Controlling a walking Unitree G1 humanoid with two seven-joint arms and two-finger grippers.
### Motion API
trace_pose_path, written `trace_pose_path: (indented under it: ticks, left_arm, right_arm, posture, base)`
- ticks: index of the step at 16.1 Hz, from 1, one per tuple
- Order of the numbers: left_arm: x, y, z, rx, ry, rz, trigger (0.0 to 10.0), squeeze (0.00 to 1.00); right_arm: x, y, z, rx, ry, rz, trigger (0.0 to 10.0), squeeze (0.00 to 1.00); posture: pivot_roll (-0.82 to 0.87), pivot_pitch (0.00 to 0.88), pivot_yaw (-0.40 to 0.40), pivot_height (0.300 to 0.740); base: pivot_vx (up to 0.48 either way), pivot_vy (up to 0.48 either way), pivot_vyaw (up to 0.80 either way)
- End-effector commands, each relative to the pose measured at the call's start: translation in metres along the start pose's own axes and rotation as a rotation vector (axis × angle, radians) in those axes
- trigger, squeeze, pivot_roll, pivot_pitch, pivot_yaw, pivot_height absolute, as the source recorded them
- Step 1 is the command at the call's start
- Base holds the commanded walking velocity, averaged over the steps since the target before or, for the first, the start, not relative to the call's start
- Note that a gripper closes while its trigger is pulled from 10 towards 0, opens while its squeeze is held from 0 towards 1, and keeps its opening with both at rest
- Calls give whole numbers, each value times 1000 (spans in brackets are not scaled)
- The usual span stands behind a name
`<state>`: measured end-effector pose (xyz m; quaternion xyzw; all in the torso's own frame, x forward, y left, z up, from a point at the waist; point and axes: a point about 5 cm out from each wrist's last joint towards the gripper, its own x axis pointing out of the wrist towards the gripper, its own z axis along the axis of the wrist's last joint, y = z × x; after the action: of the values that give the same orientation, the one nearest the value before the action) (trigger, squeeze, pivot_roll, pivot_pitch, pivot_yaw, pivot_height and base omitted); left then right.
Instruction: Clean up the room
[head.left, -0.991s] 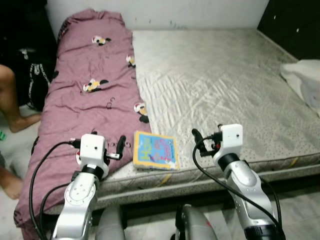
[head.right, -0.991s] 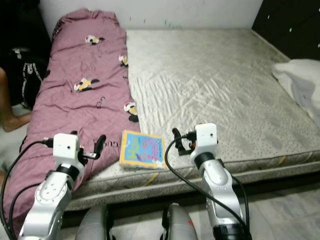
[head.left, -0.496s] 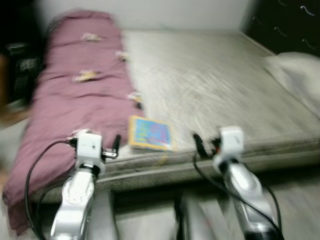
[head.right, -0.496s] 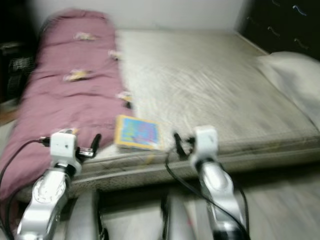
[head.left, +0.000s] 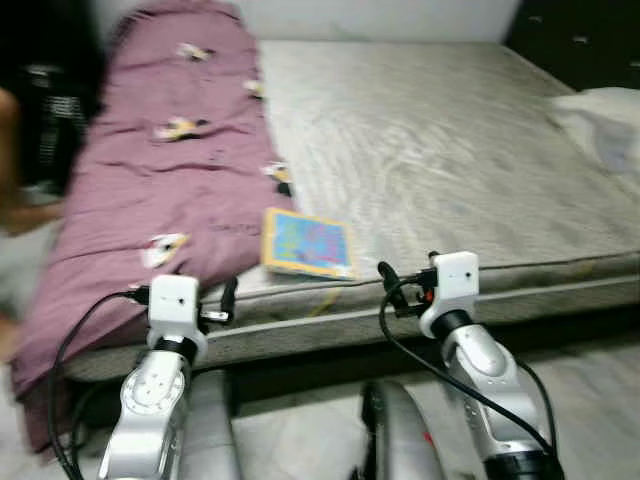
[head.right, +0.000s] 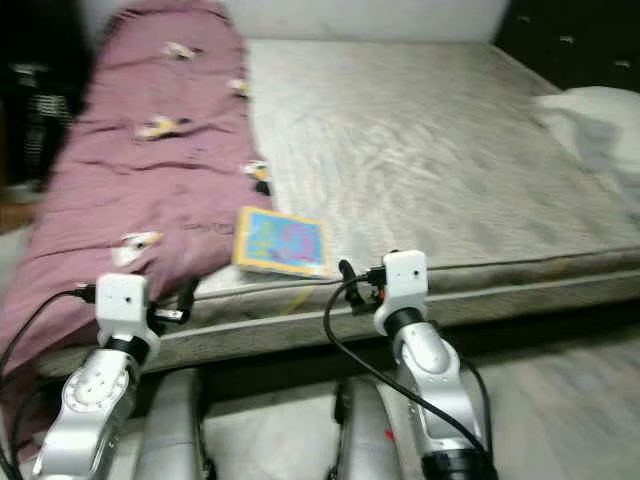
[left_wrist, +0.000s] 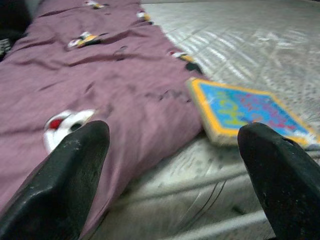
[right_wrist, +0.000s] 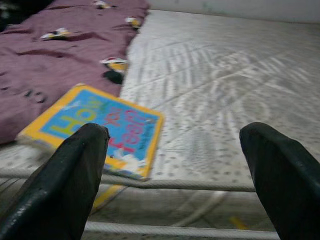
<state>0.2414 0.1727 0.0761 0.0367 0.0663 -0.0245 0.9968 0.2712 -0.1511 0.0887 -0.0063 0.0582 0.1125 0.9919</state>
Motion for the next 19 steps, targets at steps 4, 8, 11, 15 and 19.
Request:
trace_pose_path:
  ticks: [4, 8, 11, 15, 19]
  left_arm:
    - [3, -2, 6, 1, -21, -5, 10000, 0]
    - [6, 0, 1, -18, 17, 38, 10000, 0]
    - [9, 4, 1, -75, 35, 77, 10000, 0]
    - [23, 15, -7, -242, 136, 213, 10000, 0]
    - [35, 10, -15, -291, 198, 186, 10000, 0]
  right_arm:
    - [2, -5, 5, -19, -14, -9, 10000, 0]
    - [3, -5, 6, -23, -14, -12, 10000, 0]
    - [2, -6, 6, -24, -13, -13, 10000, 0]
    - [-4, -6, 4, -23, -5, -10, 10000, 0]
    - [-15, -17, 4, -52, 20, -20, 10000, 0]
  posture:
    - [-67, 0, -70, 562]
    - [-72, 0, -69, 562]
    - [-71, 0, -68, 562]
    - [-85, 25, -74, 542]
    - [-116, 69, -90, 528]
  base:
    - [339, 0, 0]
    - [138, 0, 0]
    - [0, 0, 0]
    - [0, 0, 0]
    - [0, 0, 0]
